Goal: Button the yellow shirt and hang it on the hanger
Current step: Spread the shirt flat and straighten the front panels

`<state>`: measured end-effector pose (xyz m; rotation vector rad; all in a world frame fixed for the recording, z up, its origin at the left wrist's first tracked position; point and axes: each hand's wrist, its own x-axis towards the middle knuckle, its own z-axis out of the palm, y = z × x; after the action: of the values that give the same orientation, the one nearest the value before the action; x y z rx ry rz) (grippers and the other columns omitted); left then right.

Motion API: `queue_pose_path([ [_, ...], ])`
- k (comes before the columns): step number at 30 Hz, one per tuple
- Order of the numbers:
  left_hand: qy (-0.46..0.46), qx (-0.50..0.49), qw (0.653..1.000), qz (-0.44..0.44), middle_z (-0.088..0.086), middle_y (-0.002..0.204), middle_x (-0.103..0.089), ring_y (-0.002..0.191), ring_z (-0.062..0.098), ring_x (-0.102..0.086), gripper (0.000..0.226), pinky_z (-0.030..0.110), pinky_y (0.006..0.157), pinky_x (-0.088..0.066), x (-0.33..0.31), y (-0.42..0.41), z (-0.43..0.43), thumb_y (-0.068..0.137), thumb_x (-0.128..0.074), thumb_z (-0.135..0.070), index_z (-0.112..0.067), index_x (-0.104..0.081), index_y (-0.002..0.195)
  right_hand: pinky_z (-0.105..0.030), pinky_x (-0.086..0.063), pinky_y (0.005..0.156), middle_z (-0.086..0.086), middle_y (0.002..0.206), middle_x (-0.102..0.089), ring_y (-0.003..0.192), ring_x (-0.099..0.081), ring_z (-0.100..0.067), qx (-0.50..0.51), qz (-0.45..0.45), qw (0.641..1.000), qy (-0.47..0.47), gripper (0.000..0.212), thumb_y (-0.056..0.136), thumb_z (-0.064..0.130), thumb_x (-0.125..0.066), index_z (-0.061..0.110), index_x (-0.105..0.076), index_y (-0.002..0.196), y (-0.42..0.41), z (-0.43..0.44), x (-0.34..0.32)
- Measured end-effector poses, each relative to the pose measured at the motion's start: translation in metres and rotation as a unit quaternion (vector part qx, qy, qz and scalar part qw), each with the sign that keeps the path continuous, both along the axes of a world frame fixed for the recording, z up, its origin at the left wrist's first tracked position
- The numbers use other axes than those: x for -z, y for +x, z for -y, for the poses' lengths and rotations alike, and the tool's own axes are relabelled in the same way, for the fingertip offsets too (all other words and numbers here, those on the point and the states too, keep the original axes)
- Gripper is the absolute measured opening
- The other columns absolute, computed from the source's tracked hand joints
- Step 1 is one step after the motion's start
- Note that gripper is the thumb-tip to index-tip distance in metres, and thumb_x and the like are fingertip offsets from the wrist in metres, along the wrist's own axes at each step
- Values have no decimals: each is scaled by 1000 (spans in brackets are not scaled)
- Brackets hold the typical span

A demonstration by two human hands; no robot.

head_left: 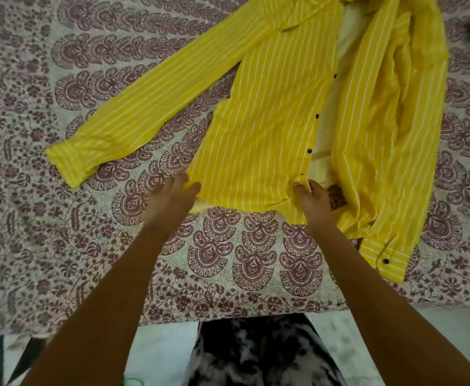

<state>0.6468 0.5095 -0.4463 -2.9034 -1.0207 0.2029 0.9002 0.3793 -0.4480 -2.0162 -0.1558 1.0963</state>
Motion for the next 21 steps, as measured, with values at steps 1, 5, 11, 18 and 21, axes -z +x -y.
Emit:
queue_pose_path([
  [1,2,4,1000,-7,8,85,-63,65,25,-61,32,30,49,-50,2,7,1,63,-77,-14,-19,-62,90,-26,-42,69,2,88,-60,81,-55,-11,7,-10,1000,14,21,93,18,-50,9,-62,108,0,-1,-4],
  [5,-4,-48,999,13,4,63,-57,41,21,-51,28,22,37,-37,1,15,-5,58,-73,-3,-15,-61,80,-21,-42,67,8,91,-58,85,-54,-8,63,-63,995,51,23,93,13,-49,10,-58,115,3,-6,-16],
  [11,-60,-156,985,49,15,79,-63,37,31,-55,32,32,33,-43,-1,-28,-10,62,-70,12,-5,-64,88,-33,-41,95,-5,124,-55,114,-52,-20,14,-54,998,3,41,91,22,-56,7,-50,129,-6,-12,-10],
  [18,-134,-188,972,41,22,96,-60,54,41,-61,23,49,48,-51,1,-30,-9,73,-63,11,0,-64,93,-43,-49,84,-24,90,-67,84,-62,-34,7,51,992,-119,21,88,18,-58,0,-68,90,-22,-7,9],
  [21,-129,-193,967,105,21,94,-60,55,39,-59,21,42,49,-49,5,-34,-11,82,-46,-9,1,-60,94,-32,-41,63,-5,63,-52,60,-47,-15,142,-42,987,-59,18,87,17,-60,17,-62,69,-23,-17,0],
])
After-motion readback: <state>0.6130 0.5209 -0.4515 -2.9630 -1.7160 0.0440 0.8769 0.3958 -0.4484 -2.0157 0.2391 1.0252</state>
